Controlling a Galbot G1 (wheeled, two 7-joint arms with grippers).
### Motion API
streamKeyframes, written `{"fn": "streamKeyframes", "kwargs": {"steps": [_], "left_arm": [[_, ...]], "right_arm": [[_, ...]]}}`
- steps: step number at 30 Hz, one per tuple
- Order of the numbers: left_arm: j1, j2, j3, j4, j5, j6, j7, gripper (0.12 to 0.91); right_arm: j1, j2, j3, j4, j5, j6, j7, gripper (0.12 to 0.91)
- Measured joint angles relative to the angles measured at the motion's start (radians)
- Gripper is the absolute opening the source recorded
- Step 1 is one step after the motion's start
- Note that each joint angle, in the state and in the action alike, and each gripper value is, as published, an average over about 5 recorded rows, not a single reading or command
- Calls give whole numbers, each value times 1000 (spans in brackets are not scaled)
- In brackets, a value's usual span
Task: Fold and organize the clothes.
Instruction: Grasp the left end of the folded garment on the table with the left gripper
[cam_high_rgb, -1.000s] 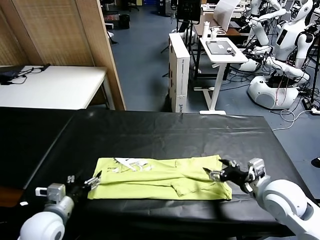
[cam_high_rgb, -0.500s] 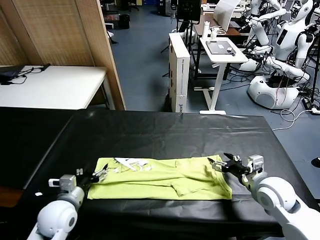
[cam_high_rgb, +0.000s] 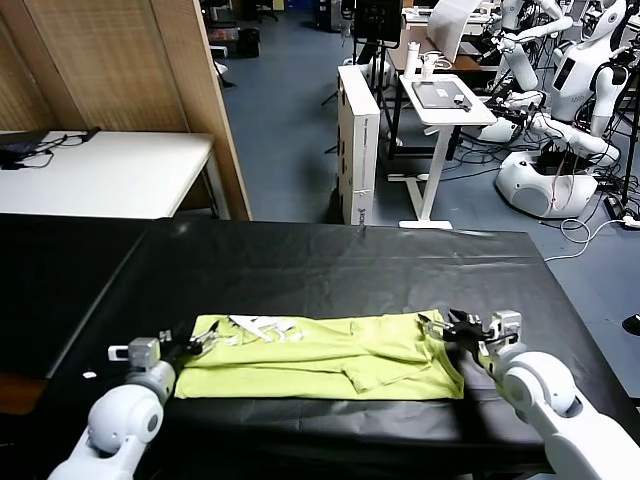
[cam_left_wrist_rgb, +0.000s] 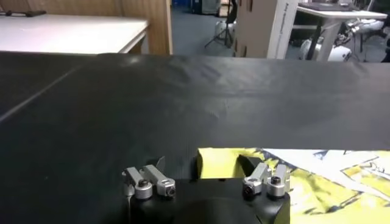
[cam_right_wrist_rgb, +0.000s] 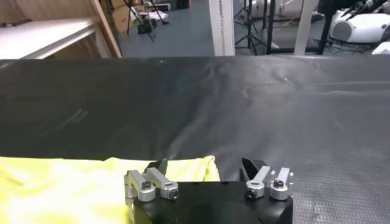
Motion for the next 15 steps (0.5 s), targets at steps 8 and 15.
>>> {"fn": "streamKeyframes", "kwargs": {"steps": [8,15], "left_arm": [[-13,-11,1,8,-30,-1,-1,887],[-5,-18,3,6,-27,-1,0,506]], "right_arm": [[15,14,-10,-12,-6,1,-2,834],[15,15,-14,-10,-15,4,-7,507]]}}
